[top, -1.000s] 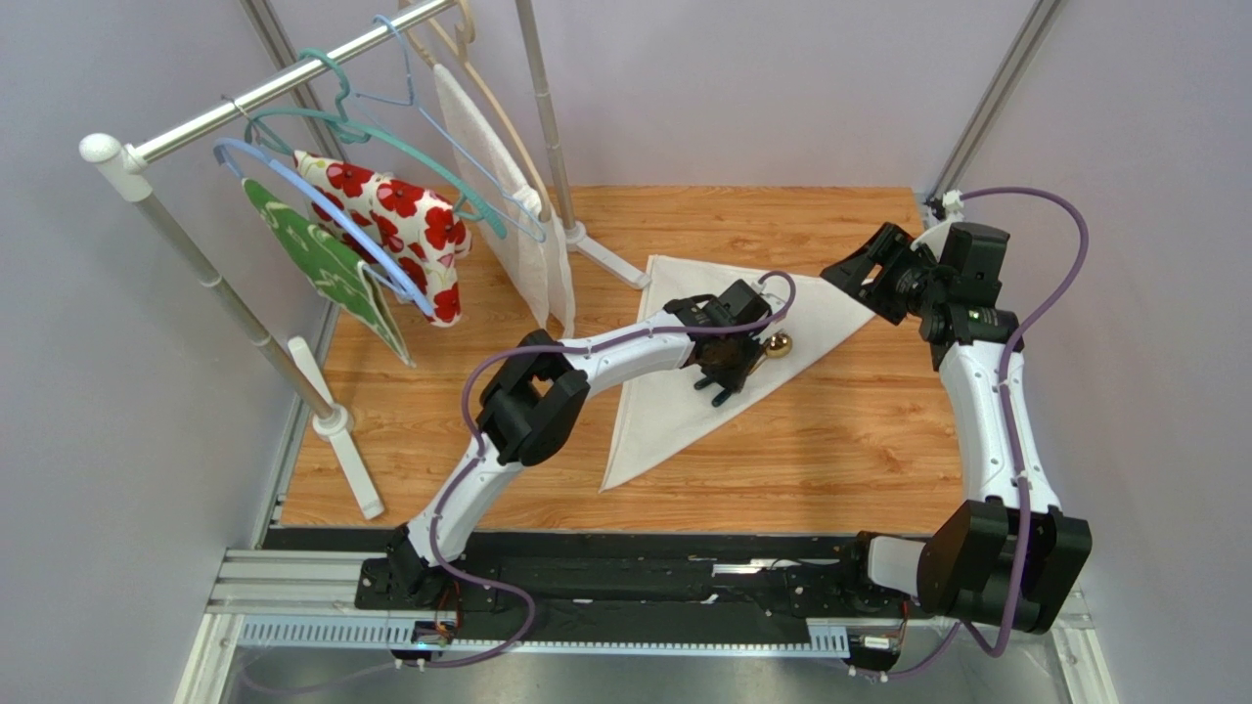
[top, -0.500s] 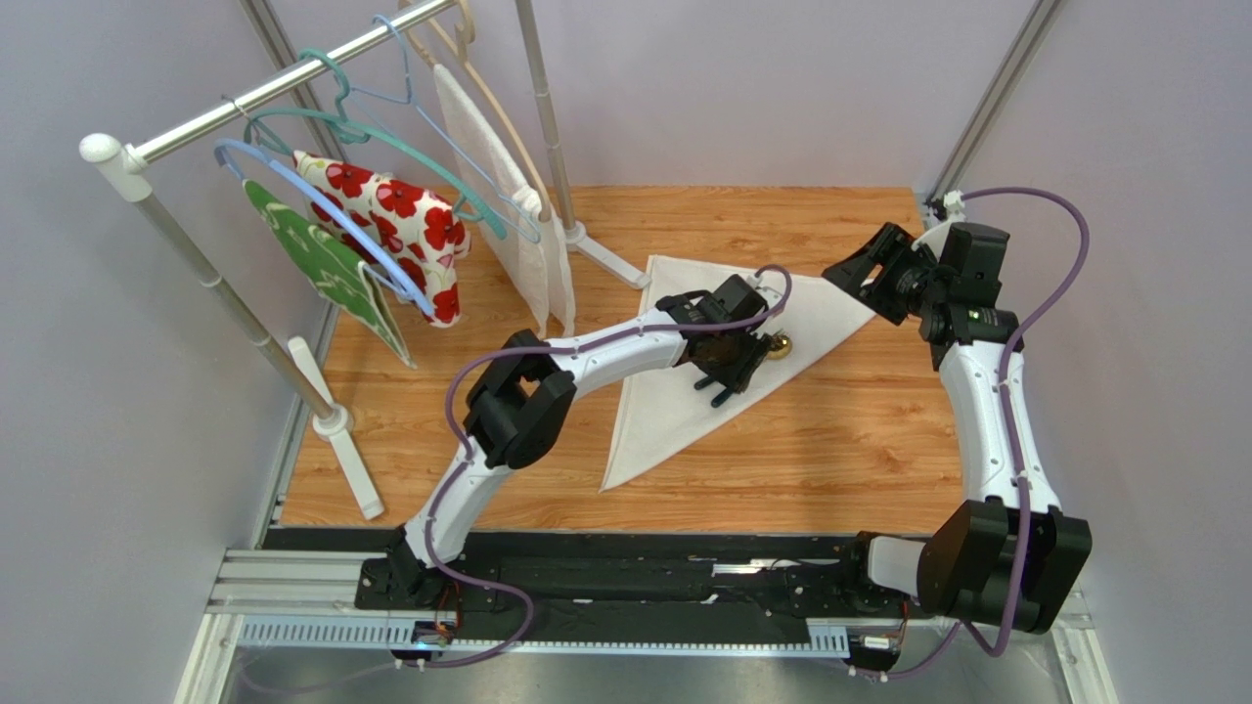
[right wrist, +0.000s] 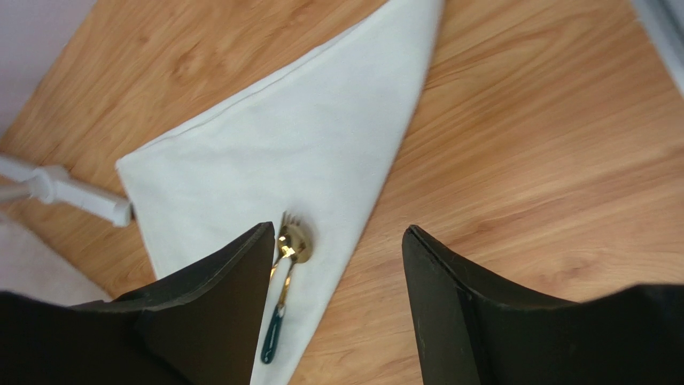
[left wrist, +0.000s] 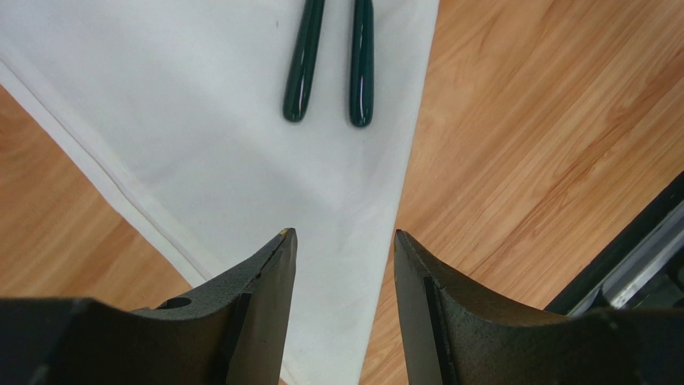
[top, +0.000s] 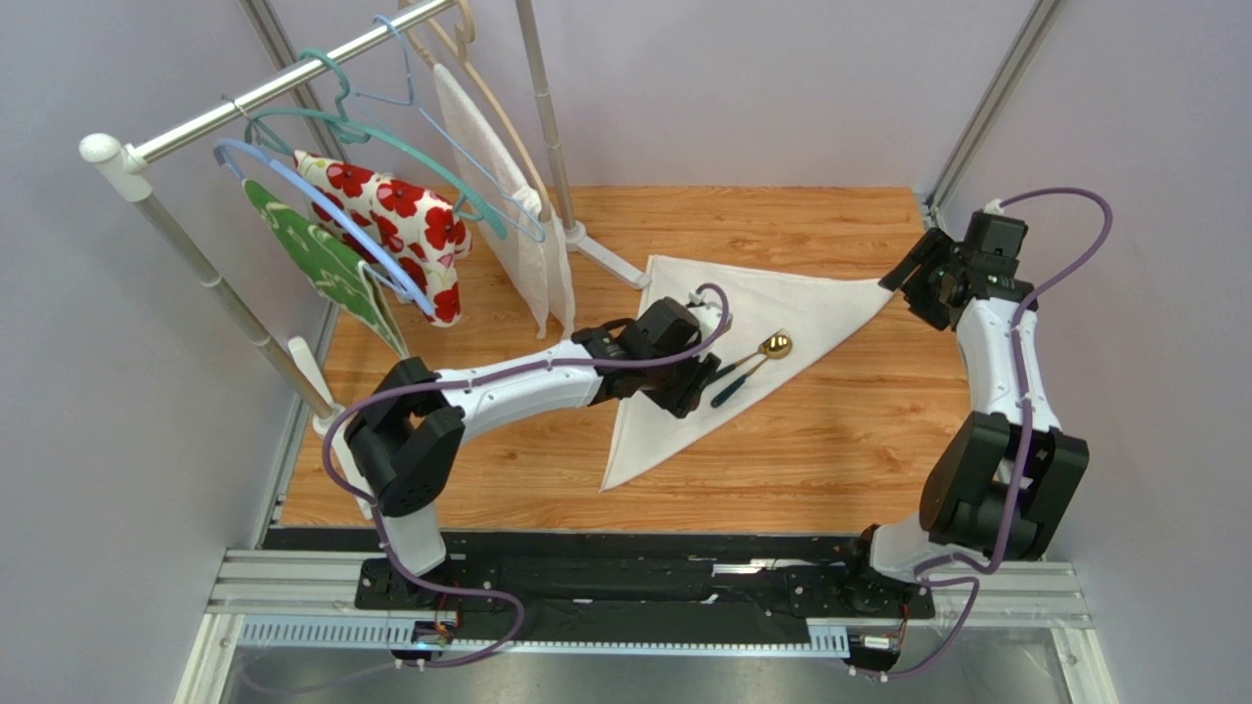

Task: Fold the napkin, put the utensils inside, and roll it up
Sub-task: Place the utensil onto the napkin, then fold the napkin

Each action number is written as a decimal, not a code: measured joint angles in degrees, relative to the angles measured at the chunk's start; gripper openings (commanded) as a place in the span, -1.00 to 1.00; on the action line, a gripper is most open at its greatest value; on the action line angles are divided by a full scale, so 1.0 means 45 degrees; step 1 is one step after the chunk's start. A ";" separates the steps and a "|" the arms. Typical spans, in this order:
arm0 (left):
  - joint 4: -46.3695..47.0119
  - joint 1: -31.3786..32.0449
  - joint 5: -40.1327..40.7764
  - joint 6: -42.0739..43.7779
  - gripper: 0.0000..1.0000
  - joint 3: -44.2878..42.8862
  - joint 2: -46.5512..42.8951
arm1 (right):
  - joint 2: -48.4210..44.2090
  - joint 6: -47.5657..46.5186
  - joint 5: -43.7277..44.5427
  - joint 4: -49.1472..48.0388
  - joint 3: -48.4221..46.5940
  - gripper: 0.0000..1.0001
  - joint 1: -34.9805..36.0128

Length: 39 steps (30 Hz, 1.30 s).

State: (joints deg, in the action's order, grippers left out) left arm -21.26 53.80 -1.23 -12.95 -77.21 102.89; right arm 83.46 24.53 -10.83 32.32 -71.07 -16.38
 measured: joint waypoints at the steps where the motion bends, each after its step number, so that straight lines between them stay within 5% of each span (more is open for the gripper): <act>1: 0.0112 0.0000 -0.0005 -0.0058 0.11 0.0427 -0.0151 | 0.0287 -0.0044 0.0214 0.0000 -0.0117 0.26 -0.0233; 8: 0.0821 0.0000 0.0083 -0.1132 0.08 0.3211 -0.0942 | 0.3453 -0.0442 0.0826 -0.0194 -0.1656 0.15 -0.1141; 17: 0.0942 0.0000 0.0593 -0.1894 0.08 0.3633 -0.1836 | 0.7062 -0.0665 0.0126 -0.0840 -0.3662 0.11 -0.1593; 31: 0.0680 0.0000 0.1025 -0.2472 0.07 0.4163 -0.1865 | 0.9141 -0.0646 -0.1035 -0.1948 -0.5085 0.09 -0.1651; 39: 0.0529 0.0000 0.1020 -0.2637 0.07 0.4163 -0.1865 | 0.9884 -0.0544 -0.1044 -0.1953 -0.5795 -0.18 -0.1651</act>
State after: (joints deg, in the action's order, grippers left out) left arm -18.87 53.80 3.36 -24.82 -58.48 94.50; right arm 127.94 22.09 -15.53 23.53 -97.14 -23.81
